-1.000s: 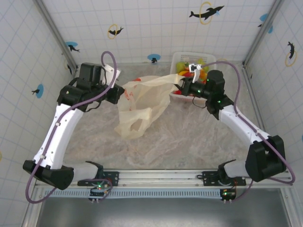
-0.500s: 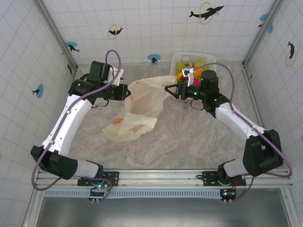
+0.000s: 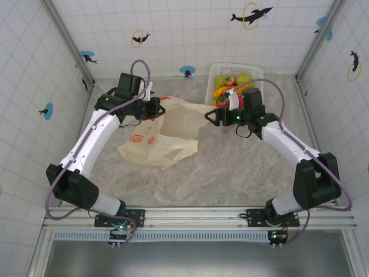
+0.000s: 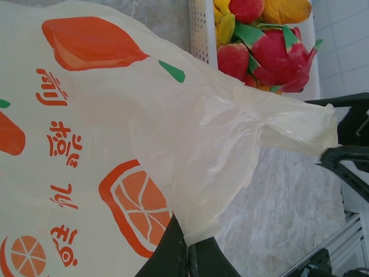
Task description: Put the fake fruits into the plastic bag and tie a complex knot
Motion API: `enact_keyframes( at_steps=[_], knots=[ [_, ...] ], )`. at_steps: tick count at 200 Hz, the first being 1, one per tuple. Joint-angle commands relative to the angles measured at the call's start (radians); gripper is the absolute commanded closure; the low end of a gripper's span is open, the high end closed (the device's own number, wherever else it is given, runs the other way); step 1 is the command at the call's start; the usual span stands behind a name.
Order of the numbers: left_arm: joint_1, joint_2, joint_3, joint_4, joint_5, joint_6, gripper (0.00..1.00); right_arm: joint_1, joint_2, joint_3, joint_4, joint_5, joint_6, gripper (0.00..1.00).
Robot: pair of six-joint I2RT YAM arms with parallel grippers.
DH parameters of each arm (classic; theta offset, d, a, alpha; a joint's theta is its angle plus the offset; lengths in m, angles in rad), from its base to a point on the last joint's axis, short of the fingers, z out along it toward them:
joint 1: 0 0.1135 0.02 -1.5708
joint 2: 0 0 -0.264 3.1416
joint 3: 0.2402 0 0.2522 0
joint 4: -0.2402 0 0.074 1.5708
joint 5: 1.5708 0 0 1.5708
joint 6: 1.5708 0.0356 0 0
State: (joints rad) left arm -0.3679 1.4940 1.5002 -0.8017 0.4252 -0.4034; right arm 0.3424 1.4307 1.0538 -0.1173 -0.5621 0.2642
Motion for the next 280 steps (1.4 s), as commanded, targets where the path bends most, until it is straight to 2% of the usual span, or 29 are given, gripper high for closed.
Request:
enact_keyframes(
  at_steps=[1,21,33,51,76,96,124,209,254,280],
  knots=[
    [0.012,0.025,0.022,0.044,-0.012,-0.046,1.0,-0.034,-0.092,-0.003,-0.003,-0.06,0.005,0.04],
    [0.013,0.038,0.021,0.067,-0.023,-0.068,1.0,-0.096,-0.153,-0.03,0.015,-0.06,0.041,0.03],
    [0.016,0.043,0.021,0.077,-0.02,-0.078,1.0,-0.145,-0.18,-0.035,-0.015,-0.014,0.056,0.03],
    [0.017,0.045,0.026,0.085,-0.038,-0.092,1.0,-0.186,-0.179,0.012,-0.191,0.154,0.01,0.04],
    [0.018,0.045,0.008,0.13,-0.007,-0.119,1.0,-0.179,-0.109,0.099,-0.378,0.402,-0.084,0.03],
    [0.019,0.048,0.008,0.136,-0.011,-0.123,1.0,-0.152,-0.033,0.164,-0.456,0.492,-0.158,0.03],
    [0.018,0.046,0.009,0.133,-0.019,-0.12,1.0,-0.133,0.069,0.235,-0.481,0.512,-0.198,0.0],
    [0.018,0.033,0.015,0.108,-0.045,-0.11,1.0,-0.089,0.402,0.519,-0.557,0.577,-0.241,0.0],
    [0.018,0.041,0.027,0.098,-0.053,-0.102,1.0,-0.068,0.534,0.63,-0.623,0.605,-0.288,0.0],
    [0.019,0.041,0.028,0.099,-0.054,-0.102,1.0,-0.047,0.614,0.708,-0.718,0.655,-0.326,0.0]
  ],
)
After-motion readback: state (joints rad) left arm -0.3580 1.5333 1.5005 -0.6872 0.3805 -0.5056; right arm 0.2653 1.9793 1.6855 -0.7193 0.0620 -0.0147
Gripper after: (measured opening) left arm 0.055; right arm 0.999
